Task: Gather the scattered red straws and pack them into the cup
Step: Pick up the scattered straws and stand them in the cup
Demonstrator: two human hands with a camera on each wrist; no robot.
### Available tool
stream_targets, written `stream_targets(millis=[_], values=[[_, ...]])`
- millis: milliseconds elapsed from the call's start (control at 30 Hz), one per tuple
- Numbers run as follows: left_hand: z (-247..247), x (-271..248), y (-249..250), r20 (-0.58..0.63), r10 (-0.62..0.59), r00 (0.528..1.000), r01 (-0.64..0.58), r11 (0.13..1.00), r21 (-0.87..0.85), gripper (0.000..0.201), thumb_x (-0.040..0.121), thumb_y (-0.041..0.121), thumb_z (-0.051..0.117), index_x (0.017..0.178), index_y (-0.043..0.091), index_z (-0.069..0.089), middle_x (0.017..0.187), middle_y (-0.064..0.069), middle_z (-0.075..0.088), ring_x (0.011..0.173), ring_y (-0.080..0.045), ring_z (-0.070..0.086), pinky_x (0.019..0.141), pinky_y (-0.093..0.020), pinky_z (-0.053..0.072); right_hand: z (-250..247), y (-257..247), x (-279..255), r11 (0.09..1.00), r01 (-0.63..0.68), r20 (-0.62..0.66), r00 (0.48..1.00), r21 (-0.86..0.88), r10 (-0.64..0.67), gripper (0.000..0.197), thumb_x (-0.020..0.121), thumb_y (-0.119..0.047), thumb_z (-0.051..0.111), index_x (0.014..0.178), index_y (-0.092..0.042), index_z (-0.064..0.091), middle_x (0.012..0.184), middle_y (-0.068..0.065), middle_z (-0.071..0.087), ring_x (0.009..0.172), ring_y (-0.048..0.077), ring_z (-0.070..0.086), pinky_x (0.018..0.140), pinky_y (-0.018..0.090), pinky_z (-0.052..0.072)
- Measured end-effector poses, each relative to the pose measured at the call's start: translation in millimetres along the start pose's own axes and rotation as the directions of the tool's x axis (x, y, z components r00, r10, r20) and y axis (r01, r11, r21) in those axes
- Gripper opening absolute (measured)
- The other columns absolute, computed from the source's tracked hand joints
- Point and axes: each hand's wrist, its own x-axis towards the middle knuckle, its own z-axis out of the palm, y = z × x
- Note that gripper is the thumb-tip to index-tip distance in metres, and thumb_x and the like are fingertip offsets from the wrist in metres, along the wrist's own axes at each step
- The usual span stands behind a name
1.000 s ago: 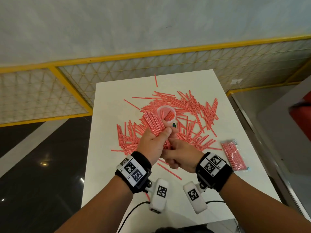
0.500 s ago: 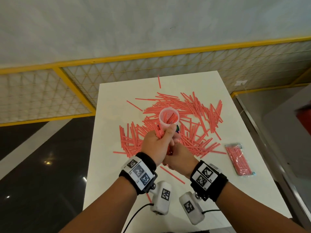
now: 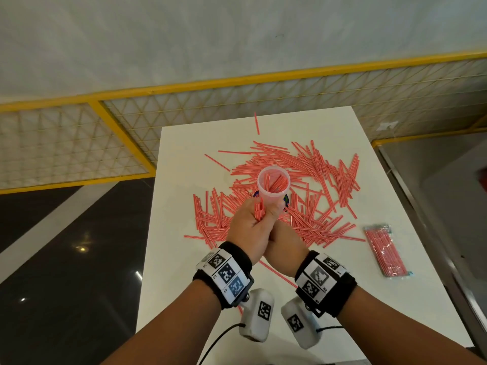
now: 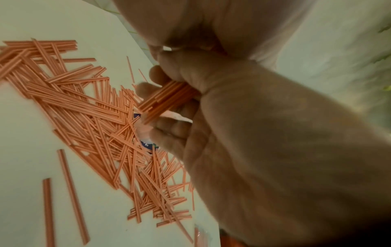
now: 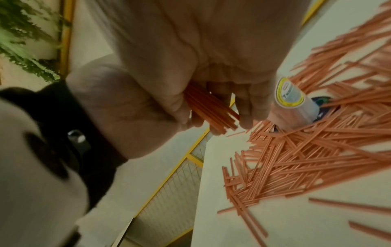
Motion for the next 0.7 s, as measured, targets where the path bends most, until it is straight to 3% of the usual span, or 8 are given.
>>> stream_targets(millis=[67,167,267,367,400,467,567,700], values=[[0.7,-1.3,-3.5,0.01,-0.054,0.999,0.054,0.998,-0.013,0.036,0.094,0.06,0.059,0.086,0.027,0.073,0.082,0.006,0.07,0.081,-0.008,0.065,0.077,-0.03,0.051,2.3,-5.2,2.1,0.992,-0.017,0.046,0.999,-0.125,0.023,0.034,0.105,-0.014,0.042,0.135,-0.005,0.055,0.128,0.018,0.063,0.113,0.031,0.061,0.093,0.038,0.047],[-2.9,-4.4,-8.1,0.014,-0.092,0.996,0.092,0.995,-0.045,0.036,0.096,0.052,0.061,0.063,0.036,0.063,0.059,0.019,0.059,0.063,0.0,0.057,0.068,-0.023,0.043,1.4,-7.9,2.8,0.997,0.007,0.082,0.997,-0.081,0.0,0.038,0.106,-0.011,0.04,0.142,-0.003,0.05,0.135,0.019,0.059,0.121,0.033,0.057,0.095,0.035,0.042],[-7.7,-5.4,-13.4,0.041,-0.033,0.999,0.034,0.999,-0.023,0.033,0.094,0.049,0.066,0.069,0.029,0.057,0.062,0.02,0.059,0.064,0.002,0.057,0.068,-0.017,0.043,5.9,-6.3,5.0,0.999,0.036,0.107,0.994,0.01,-0.037,0.04,0.108,-0.014,0.036,0.146,0.0,0.044,0.14,0.018,0.055,0.13,0.026,0.052,0.1,0.024,0.034],[-13.4,-4.1,-12.3,0.067,-0.054,0.996,0.056,0.998,-0.029,0.022,0.09,0.044,0.074,0.101,0.031,0.06,0.086,0.025,0.068,0.081,0.01,0.063,0.07,-0.006,0.045,5.3,-2.7,13.8,0.97,0.075,-0.004,0.997,0.23,-0.076,0.036,0.107,-0.008,0.039,0.14,0.003,0.048,0.122,0.015,0.061,0.105,0.006,0.061,0.085,0.009,0.041],[-16.5,-4.0,-13.2,0.038,-0.051,0.998,0.053,0.997,-0.052,0.034,0.088,0.043,0.077,0.112,0.027,0.058,0.096,0.021,0.068,0.09,0.01,0.063,0.075,-0.007,0.046,-1.7,-2.1,19.8,0.944,0.078,-0.049,0.997,0.321,-0.066,0.032,0.107,-0.002,0.039,0.134,0.0,0.054,0.109,0.01,0.063,0.09,0.0,0.064,0.078,0.013,0.046],[-24.0,-4.6,-17.6,-0.044,-0.039,0.998,0.036,0.997,-0.069,0.052,0.086,0.051,0.076,0.125,0.027,0.054,0.118,0.015,0.063,0.111,0.004,0.06,0.092,-0.016,0.048,-20.2,1.6,39.2,0.936,0.102,-0.098,0.993,0.336,-0.074,0.021,0.107,-0.011,0.045,0.112,-0.012,0.065,0.089,0.004,0.066,0.069,0.005,0.062,0.063,0.024,0.05],[-38.2,-14.1,-27.9,-0.071,-0.114,0.991,0.106,0.989,-0.106,0.053,0.084,0.064,0.07,0.124,0.032,0.055,0.127,0.013,0.062,0.119,-0.003,0.06,0.099,-0.028,0.05,-48.8,13.3,74.7,0.929,0.054,-0.233,0.972,0.367,0.035,0.024,0.106,-0.023,0.045,0.095,-0.019,0.065,0.08,-0.005,0.064,0.06,0.004,0.054,0.056,0.016,0.043],[-60.2,-37.6,-59.1,-0.055,-0.215,0.975,0.216,0.976,0.006,0.044,0.084,0.066,0.069,0.115,0.036,0.059,0.111,0.008,0.068,0.107,-0.012,0.066,0.093,-0.037,0.056,-59.5,28.8,112.1,0.934,0.001,-0.319,0.94,0.357,0.121,0.019,0.101,-0.013,0.048,0.095,-0.015,0.065,0.084,-0.005,0.065,0.067,0.009,0.059,0.064,0.024,0.045]])
